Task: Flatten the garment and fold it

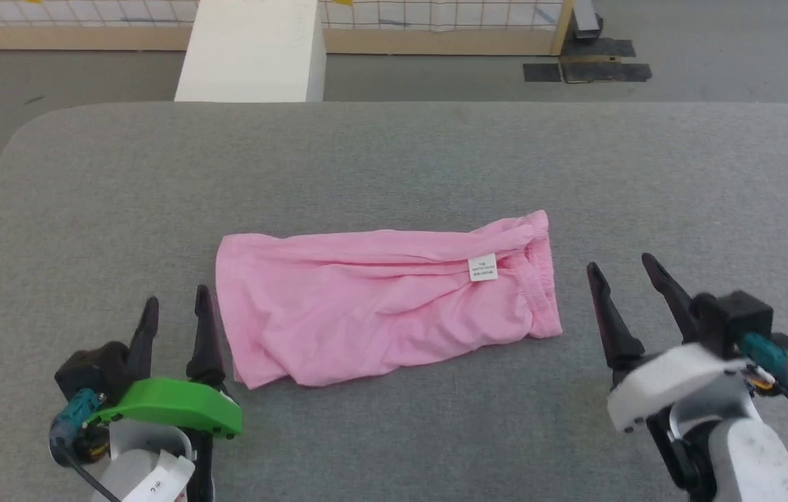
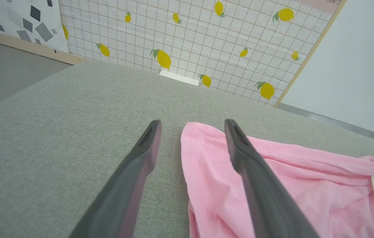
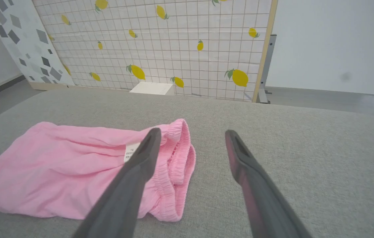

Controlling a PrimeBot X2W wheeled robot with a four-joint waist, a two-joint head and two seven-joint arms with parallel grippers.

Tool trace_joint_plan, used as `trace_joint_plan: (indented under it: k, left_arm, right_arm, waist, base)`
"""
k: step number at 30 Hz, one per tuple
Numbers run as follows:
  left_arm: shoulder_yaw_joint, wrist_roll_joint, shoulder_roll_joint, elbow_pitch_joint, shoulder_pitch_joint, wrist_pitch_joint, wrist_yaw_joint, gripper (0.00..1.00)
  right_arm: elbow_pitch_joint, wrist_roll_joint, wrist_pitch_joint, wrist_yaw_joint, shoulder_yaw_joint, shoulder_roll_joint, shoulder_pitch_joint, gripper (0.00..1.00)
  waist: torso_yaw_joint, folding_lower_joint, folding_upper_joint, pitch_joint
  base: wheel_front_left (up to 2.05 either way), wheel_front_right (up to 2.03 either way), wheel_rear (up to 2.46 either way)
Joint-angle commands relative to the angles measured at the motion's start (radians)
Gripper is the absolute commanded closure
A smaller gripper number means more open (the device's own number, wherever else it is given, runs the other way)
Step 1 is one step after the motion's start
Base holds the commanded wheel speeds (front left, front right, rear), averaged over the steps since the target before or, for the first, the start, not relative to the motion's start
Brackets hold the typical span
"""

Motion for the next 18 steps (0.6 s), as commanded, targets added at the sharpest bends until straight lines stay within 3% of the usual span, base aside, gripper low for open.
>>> trace_joint_plan:
  k: [1,8,12,18]
  left_arm:
    - [0.028,0.043,-0.015,-0.032,0.007,-0.008,-0.016,0.00]
    - [0.146,0.216,-0.119,-0.145,0.043,-0.009,-0.114,0.00]
    - [0.193,0.260,-0.149,-0.151,0.038,-0.009,-0.166,0.00]
    - [0.214,0.294,-0.167,-0.162,0.026,-0.009,-0.203,0.00]
  right_arm:
    - [0.022,-0.001,0.028,-0.002,-0.004,0.002,-0.038,0.00]
    - [0.193,0.047,0.224,-0.002,-0.013,0.002,-0.181,0.00]
    - [0.289,0.049,0.321,-0.002,0.001,0.002,-0.255,0.00]
    - [0.407,0.022,0.431,-0.002,0.009,0.002,-0.342,0.00]
  waist:
    - [0.017,0.0000,0.0000,0.004]
    - [0.051,0.0000,0.0000,0.022]
    - [0.068,0.0000,0.0000,0.038]
    - [0.090,0.0000,0.0000,0.062]
  base:
    - [0.00,0.00,0.00]
    - [0.00,0.00,0.00]
    - [0.00,0.00,0.00]
    - [0.00,0.00,0.00]
